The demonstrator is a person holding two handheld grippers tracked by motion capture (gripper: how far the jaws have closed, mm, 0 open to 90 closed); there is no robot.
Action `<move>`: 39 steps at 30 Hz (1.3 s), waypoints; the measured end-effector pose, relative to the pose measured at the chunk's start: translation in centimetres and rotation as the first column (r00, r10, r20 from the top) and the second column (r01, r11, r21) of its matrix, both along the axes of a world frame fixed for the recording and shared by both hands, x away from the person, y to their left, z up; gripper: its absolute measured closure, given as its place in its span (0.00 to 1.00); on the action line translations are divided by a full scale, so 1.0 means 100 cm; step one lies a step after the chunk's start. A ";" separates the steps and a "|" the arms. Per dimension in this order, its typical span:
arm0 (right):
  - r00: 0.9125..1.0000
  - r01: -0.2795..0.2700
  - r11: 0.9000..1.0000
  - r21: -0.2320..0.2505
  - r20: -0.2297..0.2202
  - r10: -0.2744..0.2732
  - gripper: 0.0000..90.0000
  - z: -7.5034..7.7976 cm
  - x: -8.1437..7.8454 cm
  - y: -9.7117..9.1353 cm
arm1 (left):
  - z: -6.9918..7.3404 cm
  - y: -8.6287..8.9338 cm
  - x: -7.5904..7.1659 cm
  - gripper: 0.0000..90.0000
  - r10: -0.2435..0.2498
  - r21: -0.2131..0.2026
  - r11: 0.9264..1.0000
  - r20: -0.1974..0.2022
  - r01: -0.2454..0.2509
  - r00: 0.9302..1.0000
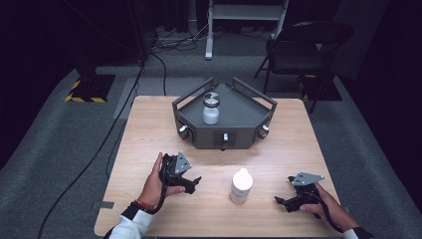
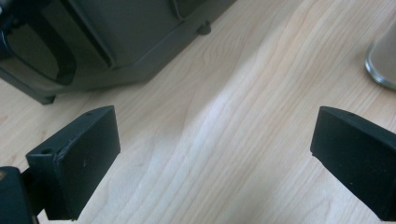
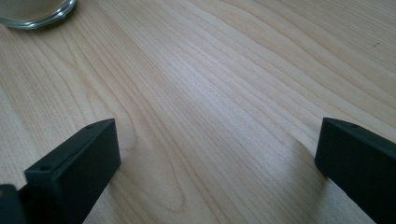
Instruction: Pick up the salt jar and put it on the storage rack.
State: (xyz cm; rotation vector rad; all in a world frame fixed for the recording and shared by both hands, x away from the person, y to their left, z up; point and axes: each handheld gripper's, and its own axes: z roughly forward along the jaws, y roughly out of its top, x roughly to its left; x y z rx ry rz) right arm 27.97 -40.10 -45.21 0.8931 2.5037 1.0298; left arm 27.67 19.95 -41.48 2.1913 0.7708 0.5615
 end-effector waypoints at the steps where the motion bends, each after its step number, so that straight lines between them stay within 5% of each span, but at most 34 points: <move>1: 1.000 0.000 1.000 0.000 0.000 0.000 0.00 0.000 0.000 0.000 | -0.001 0.001 -0.001 0.01 0.003 0.001 1.000 -0.005 -0.003 1.000; 13: 1.000 0.000 1.000 0.000 0.000 0.000 0.00 0.000 0.000 0.000 | -0.012 0.018 -0.006 0.01 0.052 0.058 0.997 -0.064 -0.048 0.997; 23: 1.000 0.000 1.000 0.000 0.000 0.000 0.00 0.000 0.000 0.000 | -0.022 0.024 0.004 0.02 0.074 0.098 0.993 -0.139 -0.060 0.988; 39: 1.000 -0.001 1.000 0.000 -0.001 0.001 0.00 0.000 0.000 0.000 | -0.038 0.040 0.010 0.00 0.089 -0.008 0.996 -0.202 -0.093 0.975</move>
